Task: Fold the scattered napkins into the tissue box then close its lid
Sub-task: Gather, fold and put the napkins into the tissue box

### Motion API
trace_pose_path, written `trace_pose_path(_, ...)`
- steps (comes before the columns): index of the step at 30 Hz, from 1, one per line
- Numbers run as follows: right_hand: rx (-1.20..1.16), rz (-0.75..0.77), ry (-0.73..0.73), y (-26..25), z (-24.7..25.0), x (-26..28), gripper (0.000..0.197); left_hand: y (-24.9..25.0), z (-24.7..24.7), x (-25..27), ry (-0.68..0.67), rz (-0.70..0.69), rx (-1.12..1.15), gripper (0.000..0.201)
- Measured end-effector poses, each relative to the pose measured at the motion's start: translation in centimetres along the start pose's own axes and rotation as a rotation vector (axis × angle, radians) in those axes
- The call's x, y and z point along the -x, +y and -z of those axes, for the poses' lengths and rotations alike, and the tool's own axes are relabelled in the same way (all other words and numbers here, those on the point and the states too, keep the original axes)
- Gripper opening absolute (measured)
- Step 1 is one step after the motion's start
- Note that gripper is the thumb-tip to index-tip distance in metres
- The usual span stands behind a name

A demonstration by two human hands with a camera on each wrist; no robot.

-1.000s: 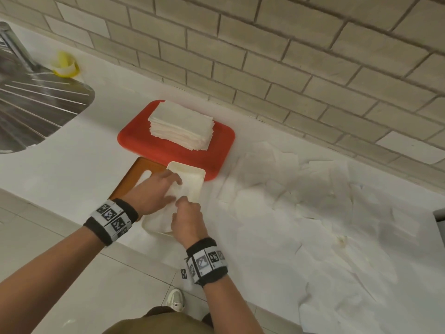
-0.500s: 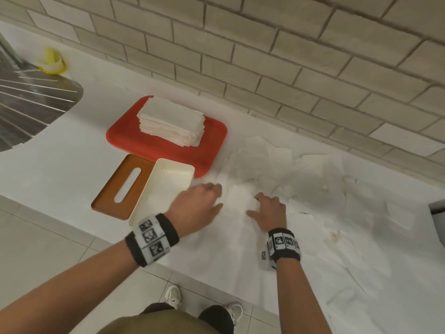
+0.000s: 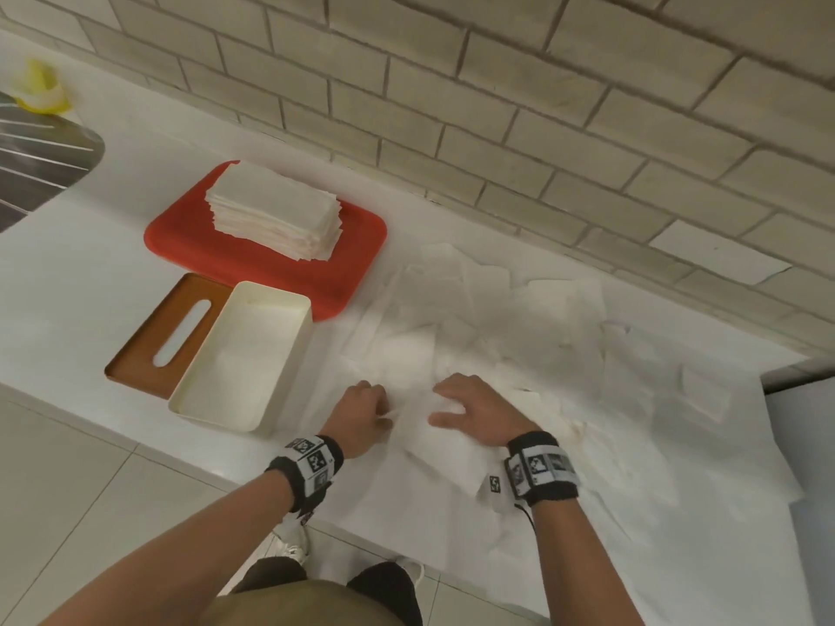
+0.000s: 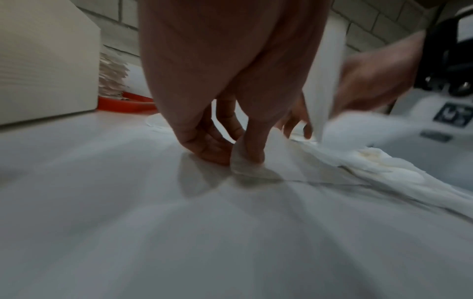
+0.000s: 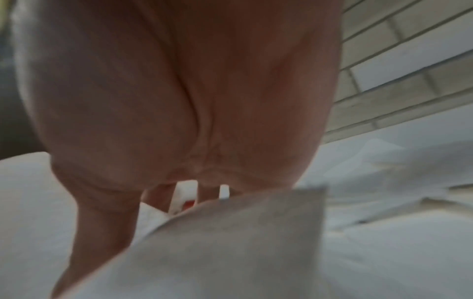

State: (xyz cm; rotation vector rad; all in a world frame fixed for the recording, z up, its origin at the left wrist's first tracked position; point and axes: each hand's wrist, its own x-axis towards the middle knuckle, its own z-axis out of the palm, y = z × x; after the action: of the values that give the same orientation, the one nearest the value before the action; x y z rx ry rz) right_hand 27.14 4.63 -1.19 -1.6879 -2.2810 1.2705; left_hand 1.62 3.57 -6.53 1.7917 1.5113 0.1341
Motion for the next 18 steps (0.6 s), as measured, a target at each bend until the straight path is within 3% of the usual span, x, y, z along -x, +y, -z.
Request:
trace_pose_path(3, 0.2, 0.005, -0.022, 1.1, -2.2, -2.0, 0.044, 0.1, 0.5, 0.3, 0.02, 0.014, 0.151, 0.02)
trace_pose_path(6, 0.217, -0.031, 0.018, 0.9, -3.0, -2.7, 0.047, 0.3, 1.2, 1.2, 0.06, 0.008, 0.266, 0.026)
trace_pose_path(9, 0.019, -0.002, 0.057, 0.4, -2.9, -2.1, 0.034, 0.2, 1.8, 2.2, 0.137, 0.023, 0.395, 0.039)
trace_pose_path(12, -0.239, 0.002, 0.126, -0.7, -2.6, -0.6, 0.007, 0.6, 2.9, 3.7, 0.202, 0.037, 0.579, 0.039)
trace_pose_path(14, -0.303, 0.019, 0.173, -2.2, -2.5, 0.3, 0.006, 1.1, 4.2, 5.0, 0.22, 0.041, 0.705, 0.024)
trace_pose_path(16, -0.355, 0.043, 0.229, -4.2, -2.5, 1.0, 0.011, 2.2, 6.1, 6.4, 0.2, 0.017, 0.795, 0.028)
trace_pose_path(18, -0.421, 0.073, 0.276, -6.5, -2.6, 1.4, 0.013, 3.2, 7.8, 7.8, 0.23, -0.087, 0.715, 0.025)
